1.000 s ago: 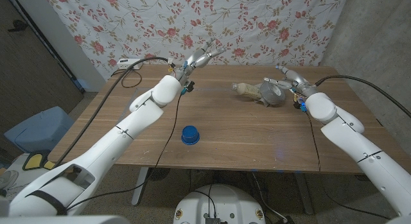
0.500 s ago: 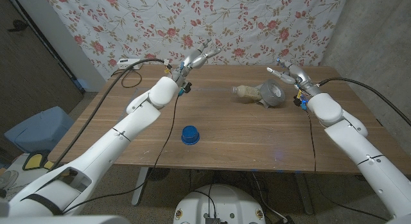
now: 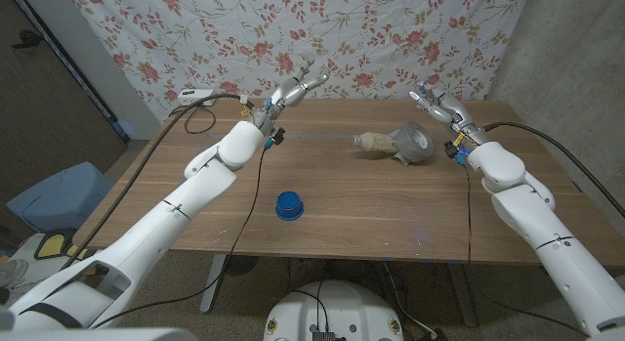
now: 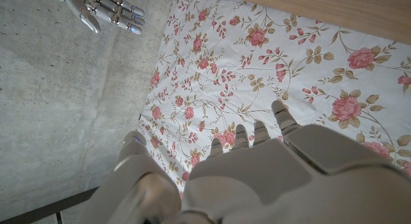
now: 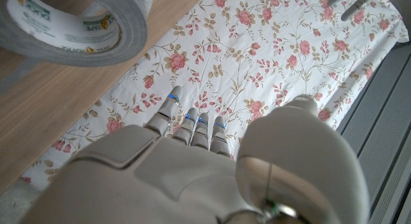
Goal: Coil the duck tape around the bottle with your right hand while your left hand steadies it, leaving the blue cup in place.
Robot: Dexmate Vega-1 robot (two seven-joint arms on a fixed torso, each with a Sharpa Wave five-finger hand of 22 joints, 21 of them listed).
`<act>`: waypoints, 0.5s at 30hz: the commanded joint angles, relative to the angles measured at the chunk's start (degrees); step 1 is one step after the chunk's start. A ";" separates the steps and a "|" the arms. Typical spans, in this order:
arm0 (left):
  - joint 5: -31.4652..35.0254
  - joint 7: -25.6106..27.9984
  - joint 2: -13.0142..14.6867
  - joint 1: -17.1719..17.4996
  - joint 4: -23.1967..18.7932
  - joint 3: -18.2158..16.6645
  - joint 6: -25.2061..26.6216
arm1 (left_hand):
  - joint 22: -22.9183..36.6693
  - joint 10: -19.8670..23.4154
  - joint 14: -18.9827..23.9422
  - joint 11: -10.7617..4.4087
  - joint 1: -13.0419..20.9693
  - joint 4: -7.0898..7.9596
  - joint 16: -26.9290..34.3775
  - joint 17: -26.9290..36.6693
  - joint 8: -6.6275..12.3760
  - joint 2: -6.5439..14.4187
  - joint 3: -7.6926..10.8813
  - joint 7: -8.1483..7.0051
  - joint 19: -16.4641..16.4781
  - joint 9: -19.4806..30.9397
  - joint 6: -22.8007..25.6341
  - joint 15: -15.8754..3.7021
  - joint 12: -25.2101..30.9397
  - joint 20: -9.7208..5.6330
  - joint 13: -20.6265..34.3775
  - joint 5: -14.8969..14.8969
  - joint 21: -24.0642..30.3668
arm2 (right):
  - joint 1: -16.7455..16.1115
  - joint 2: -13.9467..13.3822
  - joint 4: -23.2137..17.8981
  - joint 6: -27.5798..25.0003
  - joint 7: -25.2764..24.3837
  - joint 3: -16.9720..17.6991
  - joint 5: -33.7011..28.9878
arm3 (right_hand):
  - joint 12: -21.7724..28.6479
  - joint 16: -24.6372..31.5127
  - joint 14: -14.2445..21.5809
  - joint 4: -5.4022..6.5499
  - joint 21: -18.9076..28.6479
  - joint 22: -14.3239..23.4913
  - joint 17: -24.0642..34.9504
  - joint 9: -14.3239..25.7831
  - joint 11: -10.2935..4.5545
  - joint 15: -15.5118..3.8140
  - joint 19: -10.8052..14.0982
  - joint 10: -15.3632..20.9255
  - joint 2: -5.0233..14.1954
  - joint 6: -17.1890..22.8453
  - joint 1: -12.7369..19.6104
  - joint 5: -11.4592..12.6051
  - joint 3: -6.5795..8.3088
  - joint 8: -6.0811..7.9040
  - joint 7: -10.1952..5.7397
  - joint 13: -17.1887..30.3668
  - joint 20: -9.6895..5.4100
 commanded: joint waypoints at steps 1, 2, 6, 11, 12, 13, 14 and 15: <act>-5.65 -0.94 0.79 3.14 2.56 -3.11 -6.86 | 0.06 -5.29 -2.33 0.07 -0.35 0.08 0.43 0.01 0.32 0.46 -0.21 -0.70 -7.14 0.06 -4.37 -0.82 0.29 -0.16 0.06 0.21 0.30 | 1.66 4.48 4.92 5.20 6.74 1.74 10.94 | 0.51 0.39 1.04 -0.06 -0.36 0.07 -0.63 -0.02 -0.03 -0.21 0.76 1.23 0.68 1.45 0.28 0.01 0.33 0.52 -0.01 -0.27 -0.75; -6.32 -0.89 0.73 3.56 2.61 -3.48 -7.24 | 0.06 -5.14 -2.23 0.09 -0.35 0.11 0.45 0.00 0.39 0.58 -0.19 -0.65 -6.88 0.05 -4.11 -0.89 0.32 -0.18 0.06 0.21 0.36 | 1.73 4.85 5.27 5.39 7.22 1.92 11.66 | 0.56 0.44 1.22 -0.08 -0.37 0.07 -0.73 -0.02 -0.01 -0.24 0.88 1.42 0.72 1.58 0.27 -0.01 0.35 0.54 0.04 -0.32 -0.83; -8.50 -0.92 0.79 4.91 2.83 -4.80 -8.69 | 0.00 -3.64 -1.24 -0.31 -0.42 0.49 0.63 -0.08 0.60 2.02 0.17 1.80 -5.11 -0.02 -2.53 -2.02 0.54 -0.48 -0.05 0.30 0.60 | 2.07 6.56 6.55 5.44 9.12 2.78 14.93 | 0.78 0.59 1.97 -0.19 -0.52 0.07 -1.39 -0.06 0.16 -0.37 1.33 2.43 0.91 2.23 0.15 -0.12 0.45 0.63 0.12 -0.64 -1.25; -11.67 -1.60 0.79 6.23 3.24 -6.19 -9.42 | -0.14 -1.90 0.09 -0.37 -0.62 0.79 0.64 -0.31 0.22 3.38 0.40 7.31 -3.55 -0.17 -1.65 -3.08 0.56 -3.89 -0.22 0.29 0.50 | 3.62 8.65 9.50 4.33 10.98 3.61 17.85 | 0.80 0.56 2.19 -0.26 -0.64 0.08 -1.89 -0.08 0.22 -0.11 1.63 2.80 1.00 2.59 0.03 -0.22 0.49 0.65 0.34 -0.88 -1.83; -12.38 -1.83 0.67 6.34 3.51 -6.39 -9.57 | -0.16 -1.76 0.23 -0.35 -0.71 0.89 0.64 -0.33 0.22 3.61 0.43 8.00 -3.35 -0.18 -1.41 -3.07 0.52 -4.21 -0.24 0.30 0.49 | 3.92 9.05 10.02 4.07 11.25 3.75 18.25 | 0.83 0.56 2.24 -0.27 -0.70 0.08 -1.99 -0.09 0.27 0.08 1.62 2.95 1.02 2.62 -0.01 -0.24 0.49 0.63 0.38 -0.92 -1.87; -13.04 -1.94 0.49 6.48 3.79 -6.61 -9.68 | -0.17 -1.39 0.46 -0.56 -0.85 1.06 0.66 -0.33 0.31 3.97 0.49 8.64 -3.02 -0.19 -0.94 -3.08 0.57 -4.51 -0.27 0.31 0.52 | 4.31 9.38 10.69 4.00 11.69 3.83 18.51 | 0.84 0.54 2.24 -0.27 -0.72 0.08 -2.04 -0.09 0.26 0.08 1.63 3.02 1.03 2.59 -0.03 -0.25 0.49 0.60 0.44 -0.95 -1.87; -13.79 -1.97 0.25 6.68 4.05 -6.86 -9.71 | -0.17 -0.81 0.66 -0.31 -1.09 1.39 0.69 -0.32 0.28 4.65 0.63 9.03 -2.91 -0.21 -0.74 -2.99 0.69 -4.44 -0.28 0.35 0.47 | 4.81 9.72 11.60 4.24 12.26 3.86 18.67 | 0.83 0.57 2.32 -0.28 -0.74 0.08 -2.09 -0.09 0.26 0.13 1.64 3.03 1.03 2.62 -0.04 -0.26 0.50 0.60 0.45 -0.97 -1.89; -14.53 -1.78 -0.08 6.97 4.21 -7.15 -9.63 | -0.16 -0.46 0.80 -0.34 -1.35 1.84 0.70 -0.30 0.21 5.57 0.85 9.28 -2.71 -0.22 -0.63 -2.91 0.72 -4.61 -0.30 0.42 0.47 | 5.29 10.22 12.31 4.10 12.45 3.98 18.99 | 0.83 0.56 2.36 -0.28 -0.78 0.08 -2.17 -0.10 0.40 0.15 1.64 3.09 1.05 2.68 -0.07 -0.28 0.50 0.61 0.49 -1.01 -1.93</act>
